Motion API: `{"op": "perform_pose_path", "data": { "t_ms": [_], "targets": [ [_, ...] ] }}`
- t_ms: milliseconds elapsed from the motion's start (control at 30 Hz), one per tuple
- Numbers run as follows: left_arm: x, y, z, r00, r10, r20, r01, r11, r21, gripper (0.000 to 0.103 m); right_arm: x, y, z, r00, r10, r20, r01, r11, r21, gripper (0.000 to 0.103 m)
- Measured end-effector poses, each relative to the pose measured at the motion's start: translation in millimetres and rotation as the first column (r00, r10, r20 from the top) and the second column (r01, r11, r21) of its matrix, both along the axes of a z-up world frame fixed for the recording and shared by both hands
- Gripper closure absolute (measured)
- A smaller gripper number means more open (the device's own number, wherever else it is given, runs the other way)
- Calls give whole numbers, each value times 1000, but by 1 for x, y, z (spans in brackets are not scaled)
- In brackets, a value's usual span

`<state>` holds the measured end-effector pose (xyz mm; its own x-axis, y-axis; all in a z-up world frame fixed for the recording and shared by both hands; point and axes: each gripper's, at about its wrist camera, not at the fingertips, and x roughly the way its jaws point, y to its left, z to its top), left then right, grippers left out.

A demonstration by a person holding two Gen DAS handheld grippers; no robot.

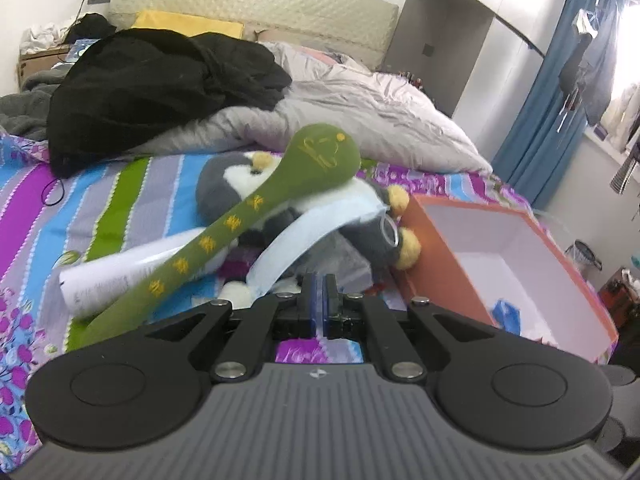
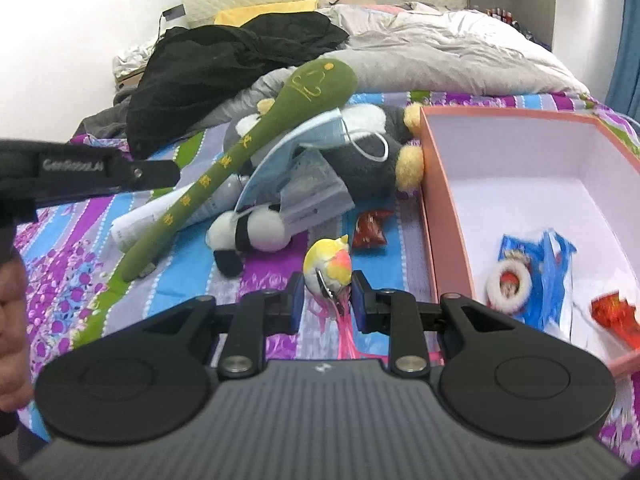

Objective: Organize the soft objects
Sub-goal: 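Close left gripper on the blue face mask edge while right holds the bird toy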

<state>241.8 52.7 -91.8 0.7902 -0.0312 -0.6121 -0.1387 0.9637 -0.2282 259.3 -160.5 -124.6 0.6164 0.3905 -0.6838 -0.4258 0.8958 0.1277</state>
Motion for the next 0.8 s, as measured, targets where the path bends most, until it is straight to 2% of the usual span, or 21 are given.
{"op": "perform_pose_path", "data": {
  "t_ms": [133,267,300,333,367,633,800],
  "targets": [
    [-6,6,-7,1000,-6,-23,6,1000,10,99,-6,1,-8,1000,3,-23,-3,1000,-6,75],
    [4,13,-17,998,-13,-54,15,1000,27,96,-4,6,-11,999,17,-27,-17,1000,-15,75],
    [12,15,-20,998,-22,-62,24,999,29,87,-2,7,-12,999,19,-28,-19,1000,-16,75],
    [17,15,-23,997,-29,-69,31,999,34,73,0,8,-13,999,20,-31,-20,1000,-16,75],
    [23,16,-26,997,-36,-70,39,999,36,68,3,9,-14,999,20,-34,-21,1000,-17,75],
    [82,19,-57,992,-60,-108,69,995,73,56,31,14,-26,998,22,-56,-24,999,-35,75],
    [117,19,-75,992,-43,-123,62,987,151,54,50,15,-36,997,23,-72,-26,999,-45,75]
  ]
}}
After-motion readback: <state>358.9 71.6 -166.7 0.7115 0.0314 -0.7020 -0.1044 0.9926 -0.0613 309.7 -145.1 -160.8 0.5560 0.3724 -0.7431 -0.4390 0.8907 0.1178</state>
